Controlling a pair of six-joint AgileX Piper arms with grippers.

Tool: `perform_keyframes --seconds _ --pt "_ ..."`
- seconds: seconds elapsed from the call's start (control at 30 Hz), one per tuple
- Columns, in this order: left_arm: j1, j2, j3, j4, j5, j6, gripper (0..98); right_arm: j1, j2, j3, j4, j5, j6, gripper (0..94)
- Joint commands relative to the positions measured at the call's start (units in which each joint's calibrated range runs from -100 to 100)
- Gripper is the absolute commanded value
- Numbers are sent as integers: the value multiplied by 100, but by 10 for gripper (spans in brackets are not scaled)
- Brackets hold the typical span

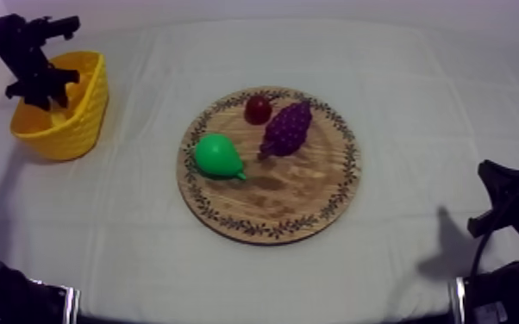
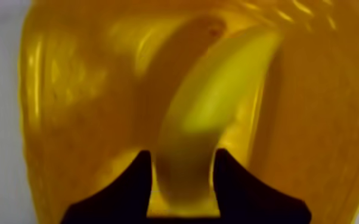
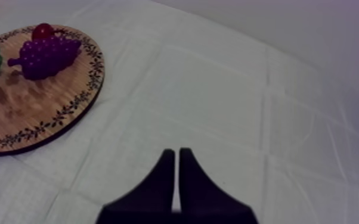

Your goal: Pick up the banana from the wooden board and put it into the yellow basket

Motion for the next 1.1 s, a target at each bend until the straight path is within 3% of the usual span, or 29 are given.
perform_keyframes --seconds 0.0,0.2,0.37,0.47,0.8,1.07 --pt "22 -17 27 25 -140 -68 461 1 -4 -3 -3 3 -1 5" --pt "132 -164 140 67 -429 -162 425 1 -4 -3 -3 3 -5 5" --pt "302 -864 681 -12 -1031 114 135 1 -4 -3 -3 3 -4 5" --pt "420 -1575 1228 -42 -1528 173 47 1 -4 -3 -3 3 -5 5" --pt "735 -4992 3539 -69 -3048 230 2 1 -4 -3 -3 3 -6 5" --pt "820 -7640 5375 -5 -3467 351 1 1 -4 -3 -3 3 -6 5"
